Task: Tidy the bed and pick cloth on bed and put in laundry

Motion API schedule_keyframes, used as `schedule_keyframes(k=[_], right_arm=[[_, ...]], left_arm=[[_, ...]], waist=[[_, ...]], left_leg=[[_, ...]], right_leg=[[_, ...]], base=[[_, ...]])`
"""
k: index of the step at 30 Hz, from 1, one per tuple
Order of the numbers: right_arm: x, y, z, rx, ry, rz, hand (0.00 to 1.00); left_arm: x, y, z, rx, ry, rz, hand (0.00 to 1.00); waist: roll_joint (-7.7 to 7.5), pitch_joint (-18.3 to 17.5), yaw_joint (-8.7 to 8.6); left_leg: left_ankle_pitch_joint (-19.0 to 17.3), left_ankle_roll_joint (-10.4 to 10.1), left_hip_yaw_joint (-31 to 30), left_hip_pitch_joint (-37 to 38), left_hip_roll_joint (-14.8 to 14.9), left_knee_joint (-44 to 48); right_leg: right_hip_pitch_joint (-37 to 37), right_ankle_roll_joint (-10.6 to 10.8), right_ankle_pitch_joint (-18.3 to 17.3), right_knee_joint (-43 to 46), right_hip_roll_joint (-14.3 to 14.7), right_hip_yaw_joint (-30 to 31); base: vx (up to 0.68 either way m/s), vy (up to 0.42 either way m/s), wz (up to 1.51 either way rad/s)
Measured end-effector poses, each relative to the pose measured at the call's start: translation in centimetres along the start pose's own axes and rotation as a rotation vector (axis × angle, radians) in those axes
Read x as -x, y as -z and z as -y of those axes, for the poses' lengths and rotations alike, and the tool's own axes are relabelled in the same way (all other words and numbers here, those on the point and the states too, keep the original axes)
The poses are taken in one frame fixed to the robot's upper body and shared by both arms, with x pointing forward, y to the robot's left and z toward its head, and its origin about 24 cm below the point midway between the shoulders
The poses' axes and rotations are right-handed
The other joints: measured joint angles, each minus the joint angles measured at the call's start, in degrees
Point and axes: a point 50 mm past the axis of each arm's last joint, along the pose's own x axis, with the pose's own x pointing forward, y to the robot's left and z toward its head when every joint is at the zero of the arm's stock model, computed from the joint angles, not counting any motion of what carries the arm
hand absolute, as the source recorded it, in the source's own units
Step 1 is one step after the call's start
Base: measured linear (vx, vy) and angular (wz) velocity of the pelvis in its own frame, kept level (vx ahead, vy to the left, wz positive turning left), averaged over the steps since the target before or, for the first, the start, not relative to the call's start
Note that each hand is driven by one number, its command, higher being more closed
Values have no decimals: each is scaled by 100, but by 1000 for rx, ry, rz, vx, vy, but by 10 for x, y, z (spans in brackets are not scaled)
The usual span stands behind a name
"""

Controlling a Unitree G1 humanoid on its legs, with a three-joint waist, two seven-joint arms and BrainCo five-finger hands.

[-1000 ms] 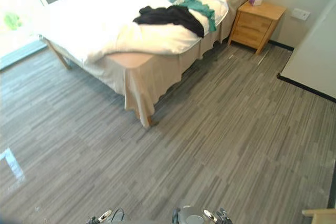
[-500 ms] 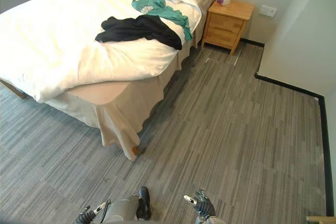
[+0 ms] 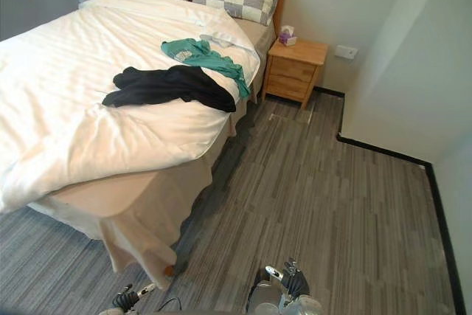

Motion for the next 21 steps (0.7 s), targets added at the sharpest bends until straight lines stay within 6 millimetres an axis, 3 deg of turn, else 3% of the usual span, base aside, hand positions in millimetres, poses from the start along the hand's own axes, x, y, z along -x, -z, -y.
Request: schedule_keyframes(k=[1, 2, 4, 6, 7, 9, 11, 12, 14, 15, 17, 18, 19, 21], right_arm=[[-2, -7, 1, 12, 2, 27, 0], [-2, -9, 0, 16, 1, 32, 0], [-2, -8, -4, 25, 0, 28, 0], [-4, -6, -11, 72, -29, 10, 0], [-6, -5, -14, 105, -42, -12, 0], [-6, -1, -12, 129, -43, -35, 0], [-8, -1, -10, 143, -49, -52, 0], [-8, 0, -7, 149, -44, -75, 0], [-8, 1, -3, 165, -37, -92, 0], [-8, 1, -2, 188, -39, -98, 0], [-9, 0, -2, 201, -42, -97, 0], [-8, 0, 2, 203, -33, -102, 0], [-8, 1, 1, 201, -32, -105, 0], [-10, -1, -5, 196, -33, -97, 0]], left_arm=[[0, -1, 8, 17, 14, 6, 0], [0, -1, 9, 19, 16, 8, 0], [0, -2, 11, 35, 12, 16, 0], [0, -3, 12, 80, 4, 21, 0], [0, -3, 14, 106, 4, 23, 0], [0, -7, 15, 118, 11, 42, 0], [0, -10, 15, 133, 8, 65, 0], [0, -12, 16, 136, 9, 79, 0], [1, -11, 18, 137, 16, 82, 0], [1, -10, 19, 146, 22, 80, 0], [1, -10, 21, 146, 30, 75, 0], [1, -9, 22, 147, 35, 69, 0], [1, -9, 22, 145, 36, 68, 0], [0, -13, 21, 134, 55, 74, 0]], waist=[[155, 46, -6], [167, 52, -21], [98, 34, -33], [-19, 25, -46], [-75, 0, -36], [-19, -17, 60], [-10, 1, 110], [12, -3, 149], [94, 12, 181], [172, -1, 223], [266, -12, 229], [266, -38, 229], [249, -110, 233], [52, -145, 274]], left_leg=[[-16, -89, 2, 39, 172, -24], [21, -139, 3, 93, 228, -48], [187, -203, -19, 233, 369, -54], [326, -98, -200, 160, 450, 246], [437, -71, -415, -62, 528, 656], [609, 70, -785, -511, 692, 1524], [879, 41, -974, -1112, 831, 2560], [710, 3, -965, -1411, 828, 2965], [392, -56, -756, -1644, 683, 2914], [328, -34, -557, -1706, 531, 2430], [623, -23, -124, -1802, 291, 1307], [798, 197, 378, -1767, 194, 789], [893, 211, 477, -1729, 71, 600], [1151, 379, 895, -1725, -251, 207]], right_leg=[[-76, -48, -283, 276, 116, -107], [-126, -83, -426, 457, 141, -116], [-165, -156, -958, 994, 166, -210], [-33, -177, -1142, 1024, 187, -282], [119, -220, -1177, 846, 244, -355], [483, -190, -1154, 359, 414, -516], [933, -120, -1094, -250, 504, -733], [1197, -120, -1057, -537, 510, -784], [1525, -115, -920, -832, 445, -934], [1698, -89, -876, -937, 368, -1091], [1932, 63, -822, -1035, 274, -1380], [2055, 178, -807, -1040, 188, -1605], [2077, 224, -796, -1076, 106, -1699], [2150, 390, -695, -1287, -129, -2105]], base=[[406, -313, 6], [346, -320, 6], [213, -261, 6], [144, -237, 20], [118, -228, 24], [119, -162, 23], [170, -109, 53], [187, -85, 65], [201, -12, 58], [196, 61, 68], [214, 111, 75], [223, 106, 84], [351, 167, 97], [302, 168, 85]])
